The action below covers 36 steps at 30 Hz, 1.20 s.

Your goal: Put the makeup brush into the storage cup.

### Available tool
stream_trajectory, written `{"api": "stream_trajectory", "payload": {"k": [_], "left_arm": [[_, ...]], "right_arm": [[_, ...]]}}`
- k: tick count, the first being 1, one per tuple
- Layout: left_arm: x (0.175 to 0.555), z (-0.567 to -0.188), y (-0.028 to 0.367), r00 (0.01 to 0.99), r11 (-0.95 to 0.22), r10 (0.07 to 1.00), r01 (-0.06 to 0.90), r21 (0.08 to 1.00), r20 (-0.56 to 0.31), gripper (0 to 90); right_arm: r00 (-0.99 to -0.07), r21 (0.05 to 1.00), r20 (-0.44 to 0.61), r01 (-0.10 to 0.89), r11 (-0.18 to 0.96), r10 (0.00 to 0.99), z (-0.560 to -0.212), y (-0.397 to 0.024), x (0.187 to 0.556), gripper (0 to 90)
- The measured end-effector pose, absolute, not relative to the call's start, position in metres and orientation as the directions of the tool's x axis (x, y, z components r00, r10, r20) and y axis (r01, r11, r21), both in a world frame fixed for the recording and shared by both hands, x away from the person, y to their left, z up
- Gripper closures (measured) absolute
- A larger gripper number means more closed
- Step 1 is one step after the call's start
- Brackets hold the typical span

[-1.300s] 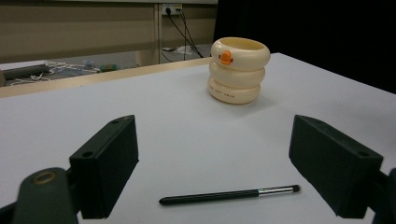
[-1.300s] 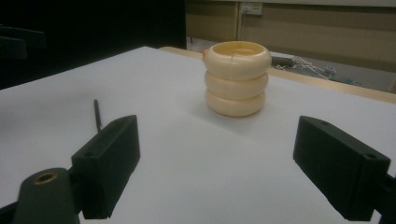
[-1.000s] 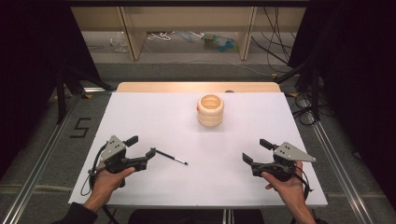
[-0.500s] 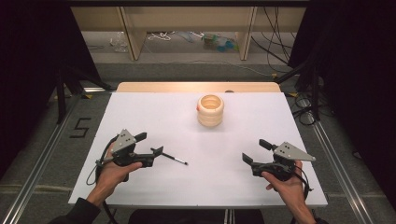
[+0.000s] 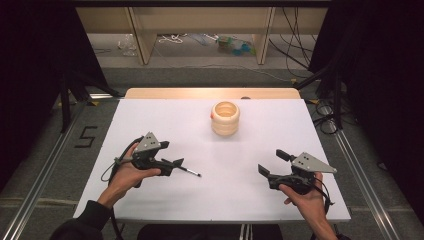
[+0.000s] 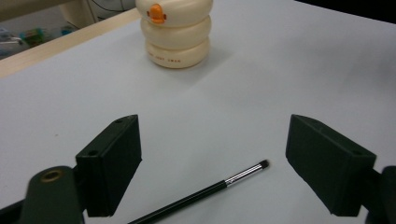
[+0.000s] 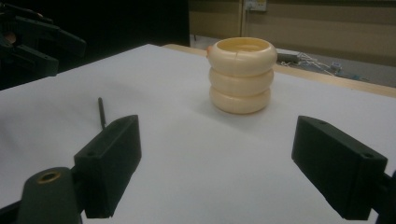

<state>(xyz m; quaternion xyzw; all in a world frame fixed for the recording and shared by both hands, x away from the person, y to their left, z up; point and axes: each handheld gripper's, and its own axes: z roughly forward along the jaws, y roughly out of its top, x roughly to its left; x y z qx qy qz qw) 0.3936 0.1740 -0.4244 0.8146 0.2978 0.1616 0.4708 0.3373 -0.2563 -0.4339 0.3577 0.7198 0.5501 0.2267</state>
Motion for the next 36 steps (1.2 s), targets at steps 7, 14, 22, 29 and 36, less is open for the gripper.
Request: {"api": "stream_trajectory", "payload": {"k": [7, 14, 22, 29, 36], "left_arm": [[0.411, -0.424, 0.171, 0.800, -0.477, 0.599, 0.329, 0.815, 0.028, 18.2], [0.425, -0.427, 0.155, 0.833, -0.609, 0.549, 0.343, 0.716, 0.069, 18.9], [0.430, -0.429, 0.144, 0.869, -0.682, 0.491, 0.340, 0.647, 0.061, 20.2], [0.434, -0.432, 0.143, 0.888, -0.729, 0.453, 0.320, 0.605, 0.076, 21.9], [0.436, -0.445, 0.136, 0.899, -0.753, 0.437, 0.353, 0.555, 0.021, 24.8]], "right_arm": [[-0.640, 0.952, 0.075, 0.274, 0.135, 0.764, -0.434, -0.259, 0.338, 17.0], [-0.648, 0.951, 0.076, 0.275, 0.140, 0.758, -0.435, -0.257, 0.338, 16.9], [-0.646, 0.946, 0.078, 0.288, 0.148, 0.759, -0.435, -0.258, 0.338, 16.8], [-0.653, 0.947, 0.081, 0.287, 0.147, 0.753, -0.436, -0.257, 0.338, 16.8], [-0.648, 0.942, 0.075, 0.295, 0.160, 0.758, -0.435, -0.258, 0.338, 16.9]]}}
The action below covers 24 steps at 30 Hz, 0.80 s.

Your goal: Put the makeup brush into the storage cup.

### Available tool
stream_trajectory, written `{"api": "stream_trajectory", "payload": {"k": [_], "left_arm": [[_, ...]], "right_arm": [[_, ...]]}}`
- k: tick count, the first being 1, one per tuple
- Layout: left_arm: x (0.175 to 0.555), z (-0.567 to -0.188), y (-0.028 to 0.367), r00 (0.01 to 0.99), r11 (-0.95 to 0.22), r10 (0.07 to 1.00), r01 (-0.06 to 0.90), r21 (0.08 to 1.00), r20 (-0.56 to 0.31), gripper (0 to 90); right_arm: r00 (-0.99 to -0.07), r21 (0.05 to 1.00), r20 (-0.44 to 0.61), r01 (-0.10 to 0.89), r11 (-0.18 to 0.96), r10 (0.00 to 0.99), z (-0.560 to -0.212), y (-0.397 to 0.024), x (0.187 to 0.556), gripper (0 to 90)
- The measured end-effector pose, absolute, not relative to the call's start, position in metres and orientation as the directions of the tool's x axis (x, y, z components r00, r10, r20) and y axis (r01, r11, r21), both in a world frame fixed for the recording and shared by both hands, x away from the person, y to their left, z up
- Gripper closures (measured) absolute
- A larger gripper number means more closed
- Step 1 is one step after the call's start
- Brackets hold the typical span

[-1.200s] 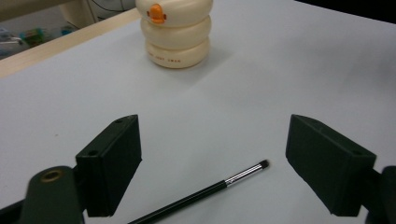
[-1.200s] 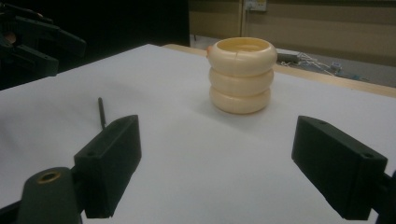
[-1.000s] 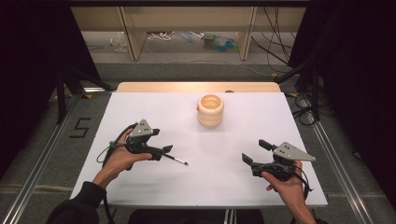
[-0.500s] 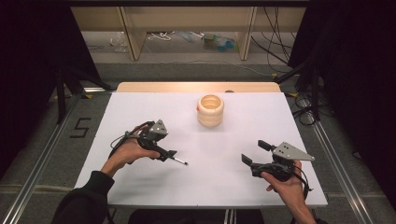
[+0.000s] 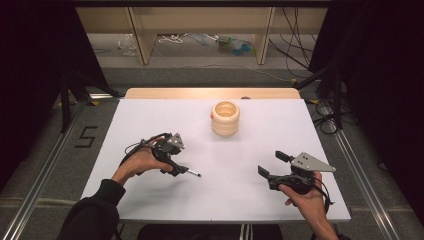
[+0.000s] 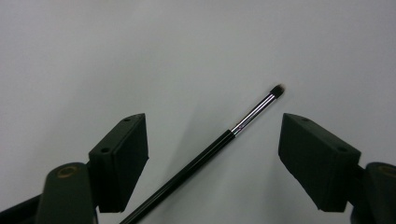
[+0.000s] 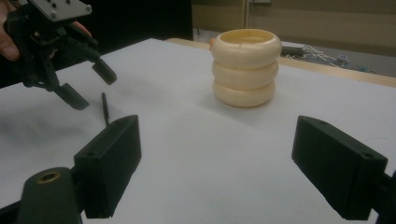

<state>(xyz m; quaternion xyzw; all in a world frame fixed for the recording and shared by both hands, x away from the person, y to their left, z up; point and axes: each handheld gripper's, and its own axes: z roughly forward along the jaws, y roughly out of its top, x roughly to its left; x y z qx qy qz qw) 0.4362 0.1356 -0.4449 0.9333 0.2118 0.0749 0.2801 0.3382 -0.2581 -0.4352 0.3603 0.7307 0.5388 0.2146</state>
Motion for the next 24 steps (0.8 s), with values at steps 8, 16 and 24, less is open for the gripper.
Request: {"api": "stream_trajectory", "payload": {"k": [8, 16, 24], "left_arm": [[0.444, -0.443, 0.131, 0.921, -0.820, 0.386, 0.314, 0.478, 0.057, 26.8], [0.450, -0.445, 0.125, 0.943, -0.861, 0.330, 0.281, 0.423, 0.045, 30.8], [0.454, -0.450, 0.126, 0.943, -0.870, 0.330, 0.285, 0.403, 0.046, 34.1]], "right_arm": [[-0.645, 0.942, 0.074, 0.295, 0.158, 0.761, -0.435, -0.258, 0.338, 17.0], [-0.657, 0.942, 0.083, 0.297, 0.156, 0.749, -0.437, -0.256, 0.339, 17.1], [-0.653, 0.937, 0.079, 0.306, 0.168, 0.753, -0.436, -0.257, 0.339, 17.2]]}}
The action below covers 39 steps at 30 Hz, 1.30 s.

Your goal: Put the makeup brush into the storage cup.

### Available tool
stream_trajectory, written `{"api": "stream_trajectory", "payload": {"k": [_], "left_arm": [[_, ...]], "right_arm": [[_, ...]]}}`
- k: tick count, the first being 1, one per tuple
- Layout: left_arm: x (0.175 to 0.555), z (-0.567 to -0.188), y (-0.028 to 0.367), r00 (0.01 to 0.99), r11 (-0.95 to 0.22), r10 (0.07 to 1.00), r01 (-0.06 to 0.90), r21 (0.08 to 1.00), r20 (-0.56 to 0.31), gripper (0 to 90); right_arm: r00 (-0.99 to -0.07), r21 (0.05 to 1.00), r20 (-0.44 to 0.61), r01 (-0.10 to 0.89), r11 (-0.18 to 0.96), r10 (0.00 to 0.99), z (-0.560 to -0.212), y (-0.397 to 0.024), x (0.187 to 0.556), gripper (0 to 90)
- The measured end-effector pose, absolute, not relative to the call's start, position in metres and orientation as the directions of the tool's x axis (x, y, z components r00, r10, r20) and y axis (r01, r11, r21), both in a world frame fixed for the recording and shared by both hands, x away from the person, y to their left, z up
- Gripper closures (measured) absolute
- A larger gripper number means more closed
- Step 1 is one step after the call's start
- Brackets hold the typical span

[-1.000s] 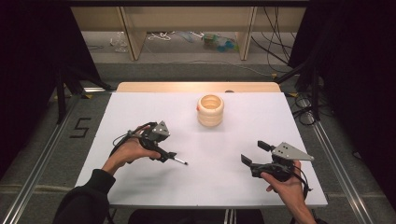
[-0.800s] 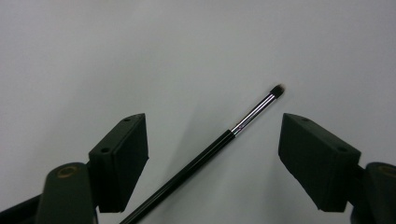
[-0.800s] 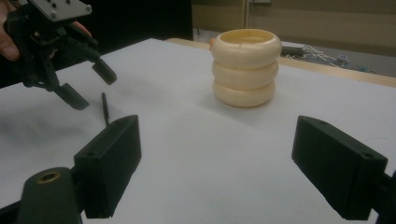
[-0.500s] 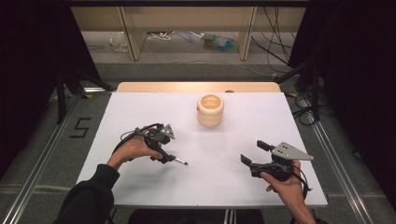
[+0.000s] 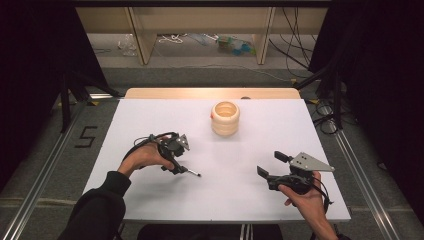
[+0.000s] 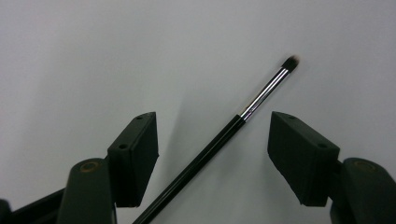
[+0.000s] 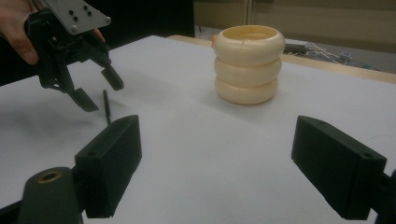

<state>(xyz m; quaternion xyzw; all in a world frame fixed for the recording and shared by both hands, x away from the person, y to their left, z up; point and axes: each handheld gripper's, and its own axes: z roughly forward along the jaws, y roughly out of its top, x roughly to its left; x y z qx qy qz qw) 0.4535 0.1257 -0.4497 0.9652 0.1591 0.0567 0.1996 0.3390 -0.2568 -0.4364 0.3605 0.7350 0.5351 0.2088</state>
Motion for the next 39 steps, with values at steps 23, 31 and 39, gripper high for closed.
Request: {"api": "stream_trajectory", "payload": {"k": [23, 31, 39], "left_arm": [[0.457, -0.458, 0.124, 0.967, -0.924, 0.248, 0.221, 0.313, 0.049, 48.6], [0.459, -0.461, 0.124, 0.973, -0.935, 0.226, 0.202, 0.292, 0.049, 55.9], [0.459, -0.462, 0.124, 0.976, -0.934, 0.217, 0.205, 0.294, 0.009, 65.3]], "right_arm": [[-0.658, 0.932, 0.081, 0.317, 0.178, 0.749, -0.437, -0.255, 0.340, 17.6], [-0.668, 0.943, 0.093, 0.298, 0.150, 0.738, -0.438, -0.252, 0.340, 17.7], [-0.661, 0.936, 0.090, 0.312, 0.163, 0.745, -0.437, -0.254, 0.339, 18.0]]}}
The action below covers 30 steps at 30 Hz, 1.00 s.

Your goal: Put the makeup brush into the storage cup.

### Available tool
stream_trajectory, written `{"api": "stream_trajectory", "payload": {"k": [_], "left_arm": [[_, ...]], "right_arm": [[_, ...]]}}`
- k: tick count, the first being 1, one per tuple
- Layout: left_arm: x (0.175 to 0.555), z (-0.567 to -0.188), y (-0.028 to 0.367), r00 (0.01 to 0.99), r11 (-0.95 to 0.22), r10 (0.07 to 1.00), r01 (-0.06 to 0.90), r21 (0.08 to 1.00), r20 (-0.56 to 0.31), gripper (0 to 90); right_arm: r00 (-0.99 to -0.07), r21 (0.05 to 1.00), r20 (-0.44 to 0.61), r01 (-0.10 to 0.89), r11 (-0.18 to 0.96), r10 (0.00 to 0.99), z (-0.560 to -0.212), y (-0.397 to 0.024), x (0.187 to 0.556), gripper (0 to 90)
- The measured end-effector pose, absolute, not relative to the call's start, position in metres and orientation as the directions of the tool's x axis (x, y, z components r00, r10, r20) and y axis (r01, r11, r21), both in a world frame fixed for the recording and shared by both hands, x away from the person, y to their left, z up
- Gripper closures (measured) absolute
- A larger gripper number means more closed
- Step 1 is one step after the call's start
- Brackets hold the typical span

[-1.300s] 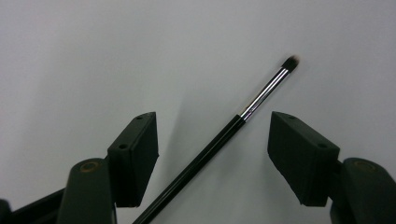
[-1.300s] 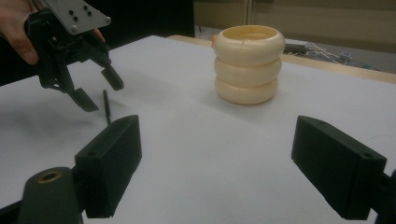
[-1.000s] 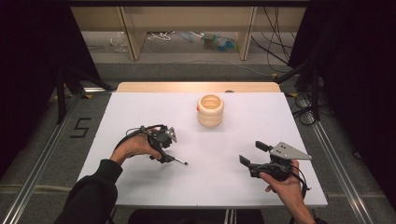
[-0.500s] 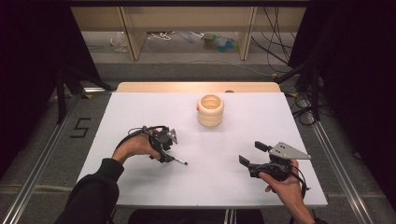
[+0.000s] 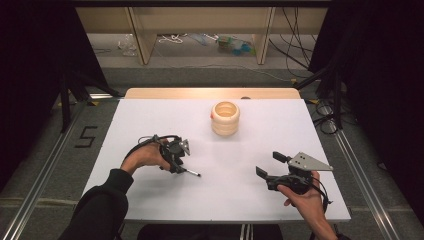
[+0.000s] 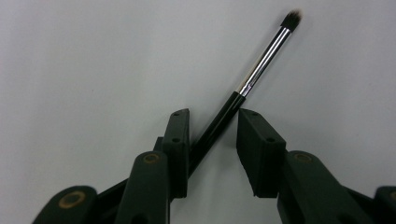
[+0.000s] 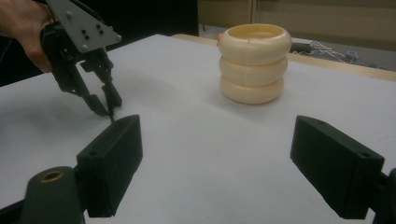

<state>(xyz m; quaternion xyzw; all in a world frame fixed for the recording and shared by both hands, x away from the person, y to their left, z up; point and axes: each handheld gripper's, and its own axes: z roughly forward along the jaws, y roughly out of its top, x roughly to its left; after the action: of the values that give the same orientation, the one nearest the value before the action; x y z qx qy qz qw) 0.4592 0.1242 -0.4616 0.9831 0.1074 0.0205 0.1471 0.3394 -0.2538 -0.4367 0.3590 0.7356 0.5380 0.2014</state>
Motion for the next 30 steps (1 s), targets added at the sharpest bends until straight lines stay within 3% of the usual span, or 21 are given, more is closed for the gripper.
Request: {"api": "stream_trajectory", "payload": {"k": [20, 30], "left_arm": [[0.4563, -0.4599, 0.1173, 0.970, -0.940, 0.243, 0.234, 0.249, 0.008, 83.0], [0.4542, -0.4594, 0.1158, 0.966, -0.938, 0.260, 0.248, 0.241, 0.017, 83.5]], "right_arm": [[-0.671, 0.943, 0.092, 0.296, 0.152, 0.736, -0.4370, -0.2526, 0.3393, 18.2], [-0.666, 0.937, 0.082, 0.305, 0.170, 0.741, -0.4353, -0.2546, 0.3384, 18.3]]}}
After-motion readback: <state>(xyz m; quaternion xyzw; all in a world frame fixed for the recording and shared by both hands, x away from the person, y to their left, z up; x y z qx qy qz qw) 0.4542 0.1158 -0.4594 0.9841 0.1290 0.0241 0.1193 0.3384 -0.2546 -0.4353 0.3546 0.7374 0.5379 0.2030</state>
